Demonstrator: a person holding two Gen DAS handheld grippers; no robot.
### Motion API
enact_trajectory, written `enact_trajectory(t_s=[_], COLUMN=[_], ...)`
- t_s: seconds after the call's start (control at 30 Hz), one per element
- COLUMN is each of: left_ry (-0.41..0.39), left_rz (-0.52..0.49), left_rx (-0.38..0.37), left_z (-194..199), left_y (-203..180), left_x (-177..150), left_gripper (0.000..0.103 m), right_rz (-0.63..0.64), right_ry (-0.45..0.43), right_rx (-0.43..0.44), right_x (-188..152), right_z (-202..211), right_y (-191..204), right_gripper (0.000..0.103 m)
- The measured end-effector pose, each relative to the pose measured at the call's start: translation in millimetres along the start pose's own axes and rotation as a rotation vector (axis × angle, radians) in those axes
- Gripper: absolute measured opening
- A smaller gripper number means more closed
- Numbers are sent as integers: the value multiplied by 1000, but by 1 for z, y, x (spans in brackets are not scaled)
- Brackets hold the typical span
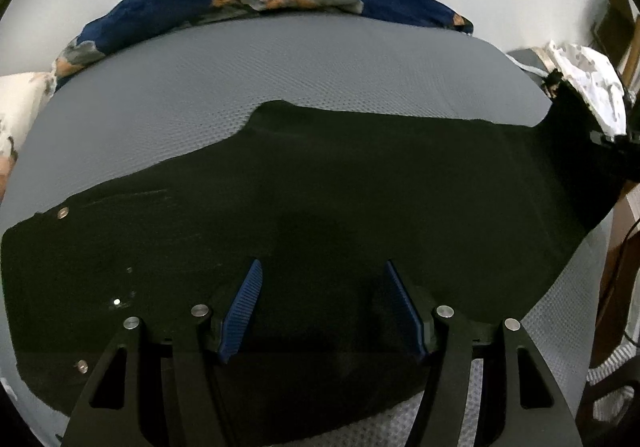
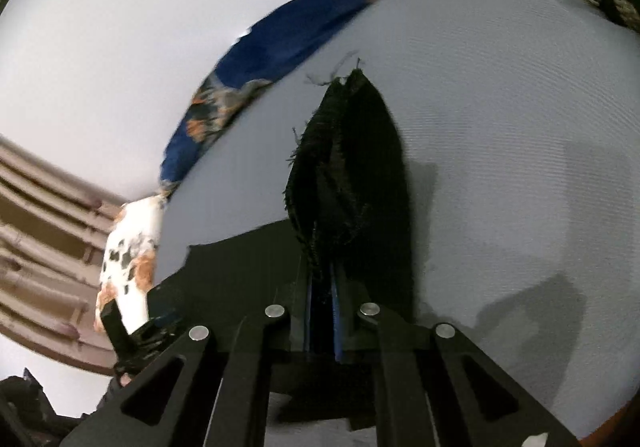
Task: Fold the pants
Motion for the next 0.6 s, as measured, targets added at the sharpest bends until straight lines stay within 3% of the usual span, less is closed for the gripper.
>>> enact_trajectory(t_s=[0.33, 0.6], left_ry=[-48, -73], left_rz=[59, 104], left_rx=[2, -22], left_z=[28, 42], left_y=[39, 59], left_x=[-16, -27], left_gripper=[64, 64], right_rz=[102, 205], right_ry=[199, 356], right_rx=[109, 123], right_x=[-30, -71], right_z=[-120, -210], right_y=[96, 154], right_gripper=[9, 9])
Point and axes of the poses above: each gripper's, at about its wrist camera, not at the fingertips, and z roughly against the way its jaws point, y to its left, x to its top, the point moved 3 cm from there along -z, roughly the way its jaws point, and after that the axes turned 1 degree about x, right-handed, at the moved point
